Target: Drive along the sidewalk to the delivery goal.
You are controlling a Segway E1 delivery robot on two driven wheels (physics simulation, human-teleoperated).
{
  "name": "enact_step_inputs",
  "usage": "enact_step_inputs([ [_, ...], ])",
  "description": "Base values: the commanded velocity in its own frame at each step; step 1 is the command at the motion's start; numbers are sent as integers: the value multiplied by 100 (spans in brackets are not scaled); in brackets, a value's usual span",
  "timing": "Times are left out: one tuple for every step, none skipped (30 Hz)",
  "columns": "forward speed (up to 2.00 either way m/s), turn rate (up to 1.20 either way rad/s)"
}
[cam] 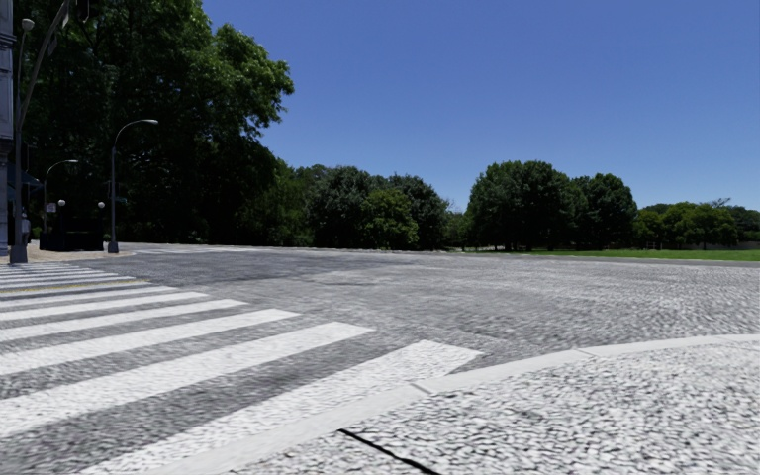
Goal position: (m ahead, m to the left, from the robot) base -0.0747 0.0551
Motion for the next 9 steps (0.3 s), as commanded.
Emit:
enact_step_inputs([
  [0, 0],
  [0, 0],
  [0, 0],
  [0, 0],
  [0, 0],
  [0, 0],
  [0, 0],
  [0, 0],
  [0, 0],
])
